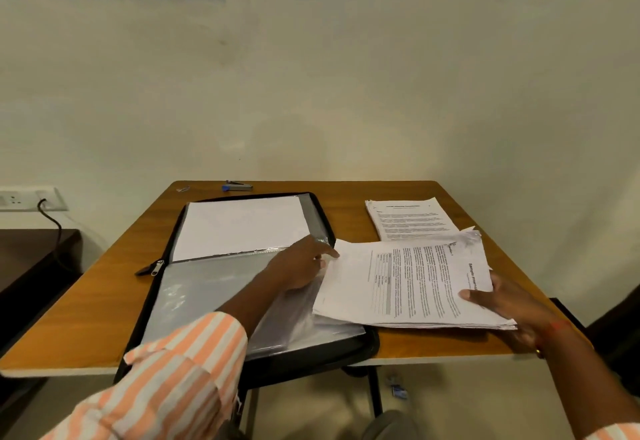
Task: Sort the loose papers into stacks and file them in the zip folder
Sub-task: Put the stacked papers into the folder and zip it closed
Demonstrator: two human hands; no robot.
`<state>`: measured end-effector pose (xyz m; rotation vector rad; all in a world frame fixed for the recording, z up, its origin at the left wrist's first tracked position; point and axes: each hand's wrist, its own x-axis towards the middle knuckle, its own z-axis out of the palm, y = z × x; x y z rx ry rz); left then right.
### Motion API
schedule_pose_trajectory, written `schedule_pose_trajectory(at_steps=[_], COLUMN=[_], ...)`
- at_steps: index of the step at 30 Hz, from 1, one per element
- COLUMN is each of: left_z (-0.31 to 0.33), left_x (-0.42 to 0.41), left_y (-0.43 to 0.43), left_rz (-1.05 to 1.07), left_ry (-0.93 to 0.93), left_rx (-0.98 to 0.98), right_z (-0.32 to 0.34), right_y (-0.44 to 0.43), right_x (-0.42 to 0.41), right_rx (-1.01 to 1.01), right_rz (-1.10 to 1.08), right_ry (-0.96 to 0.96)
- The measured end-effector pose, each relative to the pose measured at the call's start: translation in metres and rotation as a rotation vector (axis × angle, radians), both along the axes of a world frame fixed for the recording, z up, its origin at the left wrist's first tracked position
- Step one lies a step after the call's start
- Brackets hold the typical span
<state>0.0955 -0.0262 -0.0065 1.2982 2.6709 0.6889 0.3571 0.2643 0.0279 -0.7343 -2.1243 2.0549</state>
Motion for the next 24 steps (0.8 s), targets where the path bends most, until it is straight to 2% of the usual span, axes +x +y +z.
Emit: schedule_pose_trajectory(at_steps=[3, 7, 14, 24], left_z=[0.014, 0.022, 0.031, 0.038], left_x=[-0.005, -0.012, -0.023, -0.035], left_y=[0.008, 0.014, 0.017, 0.017], left_rz=[-0.092, -0.195, -0.155, -0.087], left_ry=[0.057, 0.179, 0.227, 0.181], left_rx=[-0.176, -0.263, -0.163, -0.131], right_z=[0.000, 0.005, 0.019, 0.033], right_y=[0.001, -0.005, -0.005, -0.004], right_x=[-0.001, 0.002, 0.000, -0.010], right_rx=[0.027, -0.011, -0.070, 0.017], right_rz=[0.004, 0.023, 0.037, 0.090], right_ry=[-0.016, -0.001, 0.003, -0.017])
